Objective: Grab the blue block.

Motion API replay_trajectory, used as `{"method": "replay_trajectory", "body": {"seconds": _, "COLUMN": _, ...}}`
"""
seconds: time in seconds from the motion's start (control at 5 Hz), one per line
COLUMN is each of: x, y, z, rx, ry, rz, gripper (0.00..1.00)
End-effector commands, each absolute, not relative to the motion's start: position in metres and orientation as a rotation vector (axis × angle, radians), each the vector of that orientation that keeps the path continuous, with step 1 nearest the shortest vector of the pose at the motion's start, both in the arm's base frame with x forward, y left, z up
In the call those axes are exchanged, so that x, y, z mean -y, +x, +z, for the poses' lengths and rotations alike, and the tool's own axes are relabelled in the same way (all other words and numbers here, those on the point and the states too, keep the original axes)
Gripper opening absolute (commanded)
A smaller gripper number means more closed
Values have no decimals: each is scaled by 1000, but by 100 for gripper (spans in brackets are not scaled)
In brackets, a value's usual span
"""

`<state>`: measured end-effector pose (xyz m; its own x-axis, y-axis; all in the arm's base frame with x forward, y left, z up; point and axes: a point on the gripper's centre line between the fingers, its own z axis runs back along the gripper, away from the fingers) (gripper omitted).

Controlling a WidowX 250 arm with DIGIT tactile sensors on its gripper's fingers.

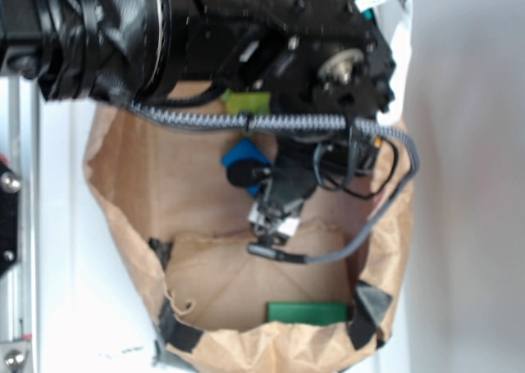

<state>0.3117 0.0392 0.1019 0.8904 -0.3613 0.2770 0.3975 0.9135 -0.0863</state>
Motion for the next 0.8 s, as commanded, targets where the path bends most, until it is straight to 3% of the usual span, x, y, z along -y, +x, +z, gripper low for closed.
{"method": "replay_trajectory", "body": {"seconds": 0.0, "x": -54, "y": 298, "z": 128, "rx": 303, "ry": -97, "rz": -468, "gripper": 100}}
{"method": "replay_trajectory", "body": {"seconds": 0.2, "x": -58, "y": 289, "z": 116, "rx": 307, "ry": -62, "rz": -528, "gripper": 100}}
{"method": "replay_trajectory", "body": {"seconds": 0.6, "x": -48, "y": 279, "z": 106, "rx": 352, "ry": -142, "rz": -651, "gripper": 100}}
